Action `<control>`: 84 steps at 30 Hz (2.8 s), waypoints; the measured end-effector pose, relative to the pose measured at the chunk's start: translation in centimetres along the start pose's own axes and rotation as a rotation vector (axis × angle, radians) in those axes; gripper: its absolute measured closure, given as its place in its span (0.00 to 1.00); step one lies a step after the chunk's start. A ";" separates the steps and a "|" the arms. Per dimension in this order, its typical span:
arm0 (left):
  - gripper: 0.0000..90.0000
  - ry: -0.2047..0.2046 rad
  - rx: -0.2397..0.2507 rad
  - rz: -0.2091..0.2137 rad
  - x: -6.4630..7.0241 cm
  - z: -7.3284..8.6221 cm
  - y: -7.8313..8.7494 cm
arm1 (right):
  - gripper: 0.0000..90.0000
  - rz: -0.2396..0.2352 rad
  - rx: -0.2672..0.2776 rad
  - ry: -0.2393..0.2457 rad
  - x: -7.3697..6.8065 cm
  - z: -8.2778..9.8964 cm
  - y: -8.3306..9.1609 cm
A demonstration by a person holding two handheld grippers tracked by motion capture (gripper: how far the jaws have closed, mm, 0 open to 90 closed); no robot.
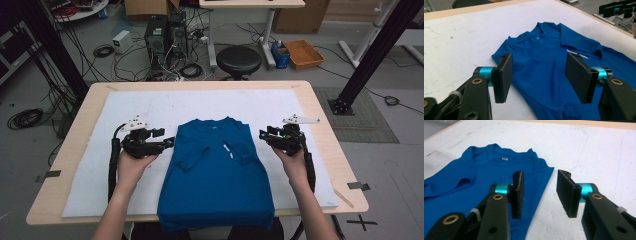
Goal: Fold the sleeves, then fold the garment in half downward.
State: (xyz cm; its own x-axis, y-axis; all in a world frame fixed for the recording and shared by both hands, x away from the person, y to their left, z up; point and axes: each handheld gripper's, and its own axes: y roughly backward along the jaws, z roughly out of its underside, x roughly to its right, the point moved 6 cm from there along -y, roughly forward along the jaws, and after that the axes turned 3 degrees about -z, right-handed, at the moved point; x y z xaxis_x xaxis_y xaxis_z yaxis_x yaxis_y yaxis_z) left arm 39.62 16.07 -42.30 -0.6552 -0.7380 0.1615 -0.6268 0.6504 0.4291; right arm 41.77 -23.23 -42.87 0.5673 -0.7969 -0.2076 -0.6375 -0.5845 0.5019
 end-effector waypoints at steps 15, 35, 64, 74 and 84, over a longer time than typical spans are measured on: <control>0.43 0.017 0.009 -0.026 -1.2 0.9 0.2 | 0.52 0.022 0.001 -0.030 1.3 0.2 0.4; 0.43 0.017 -0.027 -0.045 -0.8 0.0 -1.5 | 0.51 0.033 -0.003 -0.031 1.4 -0.3 -0.8; 0.51 0.118 -0.180 -0.128 -4.7 -1.5 -11.3 | 0.65 0.079 -0.127 -0.023 1.8 -2.5 -10.3; 0.55 0.123 -0.195 -0.153 -4.9 -0.7 -12.7 | 0.66 0.121 -0.180 -0.007 1.9 -2.0 -12.7; 0.72 0.037 -0.256 -0.188 -4.5 -0.5 -13.7 | 0.78 0.129 -0.205 0.040 1.7 -1.4 -13.6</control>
State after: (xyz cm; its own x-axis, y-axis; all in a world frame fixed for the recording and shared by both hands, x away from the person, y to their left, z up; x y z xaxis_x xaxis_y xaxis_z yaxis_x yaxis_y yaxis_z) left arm 51.37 10.35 -48.49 -0.5190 -0.8502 0.0886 -0.6059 0.4390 0.6634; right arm 52.20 -16.44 -48.86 0.5105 -0.8541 -0.0993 -0.5893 -0.4316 0.6830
